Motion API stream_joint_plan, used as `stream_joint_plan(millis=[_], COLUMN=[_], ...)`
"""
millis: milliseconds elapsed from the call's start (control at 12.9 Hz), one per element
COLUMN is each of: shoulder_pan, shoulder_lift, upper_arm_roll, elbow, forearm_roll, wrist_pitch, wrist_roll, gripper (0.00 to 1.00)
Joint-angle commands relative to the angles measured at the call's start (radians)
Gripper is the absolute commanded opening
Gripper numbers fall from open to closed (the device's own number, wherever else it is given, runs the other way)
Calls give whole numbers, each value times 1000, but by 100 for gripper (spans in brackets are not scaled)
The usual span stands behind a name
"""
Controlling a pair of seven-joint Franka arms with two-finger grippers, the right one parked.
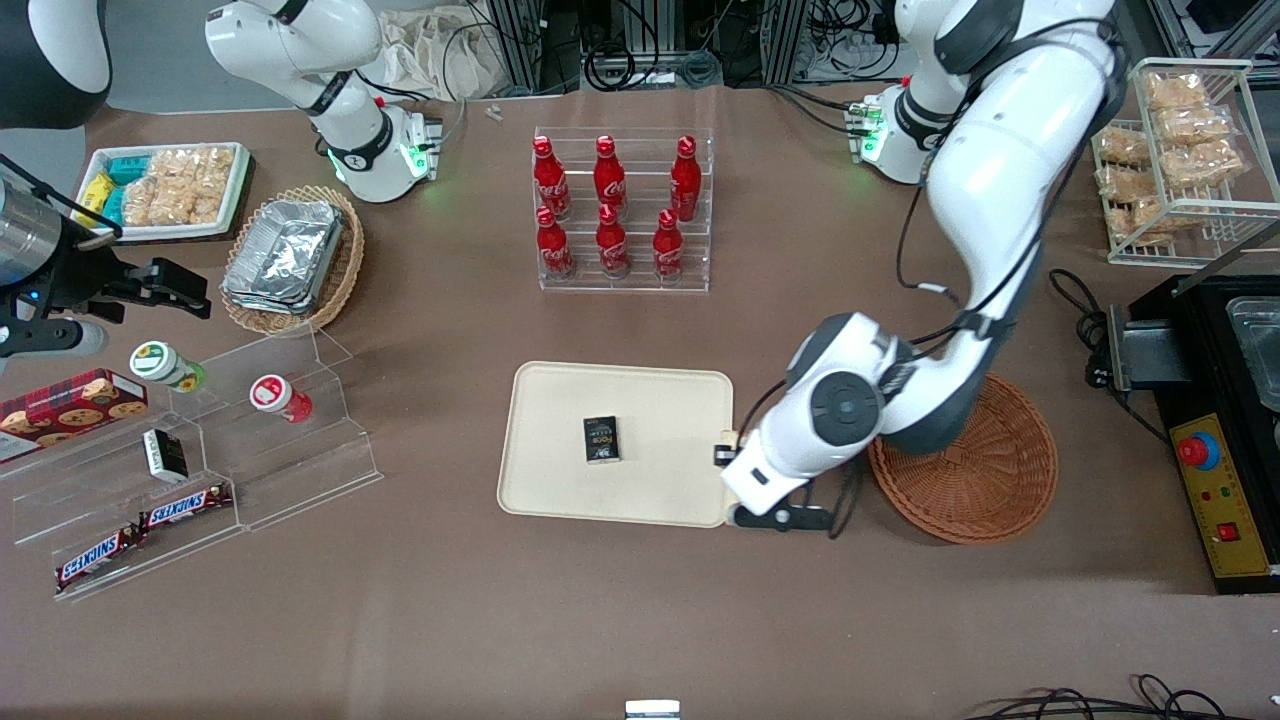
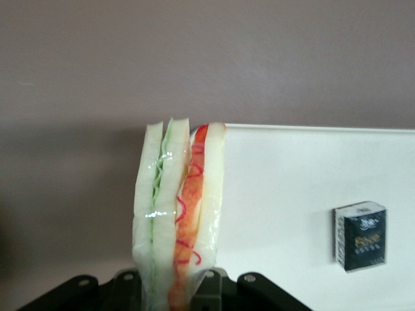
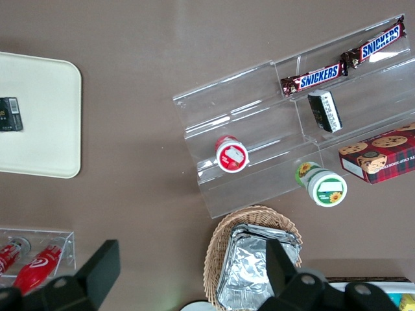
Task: Place sandwich from basket to tray
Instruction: 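Carry the sandwich to the white tray and lower it beside the tissue box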
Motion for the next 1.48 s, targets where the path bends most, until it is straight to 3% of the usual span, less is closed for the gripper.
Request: stream_joint_plan(millis=[0,311,544,622,700,1400], shoulder_pan=[-51,-86,-101,-101,-100,27], shoulder_lift=[60,95,92,91,83,-190], upper_arm_roll=[17,18,18,18,18,17], elbow=[68,60,30,25,20,6], forearm_roll=[24,53,84,86,89,110], wrist_pitch=[-13,-7,-4,-5,-8,-273], wrist_roll=[-18,-122,-257,-284,-298,-343], gripper=[0,0,11,28,99,100])
